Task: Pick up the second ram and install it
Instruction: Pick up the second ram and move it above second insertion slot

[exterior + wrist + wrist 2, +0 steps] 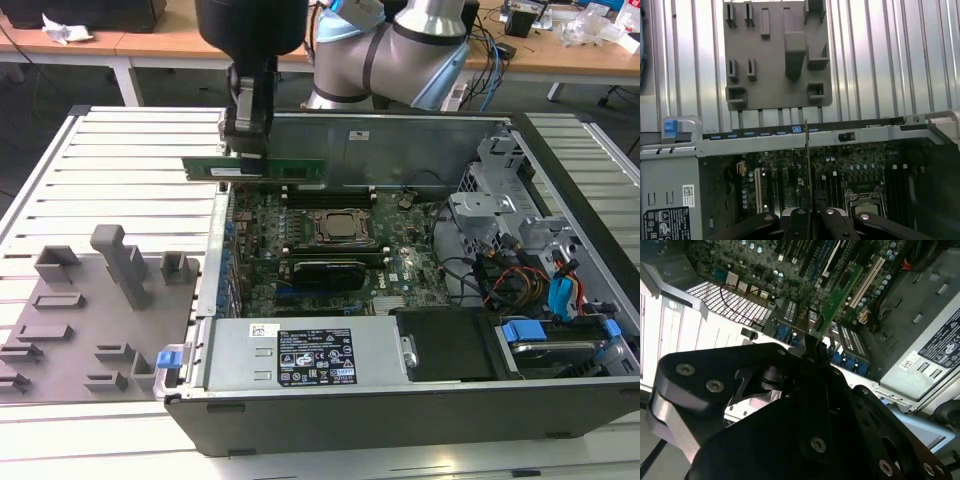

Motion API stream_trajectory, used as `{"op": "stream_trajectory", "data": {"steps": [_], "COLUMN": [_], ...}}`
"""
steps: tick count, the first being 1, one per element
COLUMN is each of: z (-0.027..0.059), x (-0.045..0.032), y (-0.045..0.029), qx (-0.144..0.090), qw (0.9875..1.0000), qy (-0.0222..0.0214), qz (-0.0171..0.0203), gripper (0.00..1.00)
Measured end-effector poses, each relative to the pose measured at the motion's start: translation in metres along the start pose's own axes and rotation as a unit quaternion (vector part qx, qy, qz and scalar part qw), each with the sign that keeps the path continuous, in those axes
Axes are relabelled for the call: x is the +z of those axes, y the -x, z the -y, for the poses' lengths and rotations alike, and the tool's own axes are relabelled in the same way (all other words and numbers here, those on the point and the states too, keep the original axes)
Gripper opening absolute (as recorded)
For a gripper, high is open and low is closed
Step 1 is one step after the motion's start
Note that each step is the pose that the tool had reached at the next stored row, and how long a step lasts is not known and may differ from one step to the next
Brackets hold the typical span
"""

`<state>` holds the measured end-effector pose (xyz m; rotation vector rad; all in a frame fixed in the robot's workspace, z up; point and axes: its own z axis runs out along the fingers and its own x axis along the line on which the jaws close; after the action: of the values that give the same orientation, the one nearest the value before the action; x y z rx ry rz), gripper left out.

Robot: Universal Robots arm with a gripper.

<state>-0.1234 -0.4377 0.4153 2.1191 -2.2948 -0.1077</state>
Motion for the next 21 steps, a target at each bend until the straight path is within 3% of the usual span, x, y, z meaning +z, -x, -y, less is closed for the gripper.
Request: {"op": "stream_trajectory", "data": {"steps": [5, 9, 16, 19, 21], "z": [0.0199, 0.0529, 0.0947, 0.1086, 0.1119], "x": [-0.0011, -0.0028, -0.0051, -0.0049, -0.0026], "y": [0.0033, 0.0104, 0.0213, 0.0274, 0.0312], "qx": [0.0, 0.0, 0.0, 0.0, 0.0], "qw": [1.0, 1.0, 1.0, 1.0, 1.0], "qy": [0.0012, 0.0036, 0.0063, 0.008, 0.009], "qz": [0.0, -0.0002, -0.0005, -0.0005, -0.0004], "gripper": [0.14, 0.14, 0.14, 0.14, 0.14]}}
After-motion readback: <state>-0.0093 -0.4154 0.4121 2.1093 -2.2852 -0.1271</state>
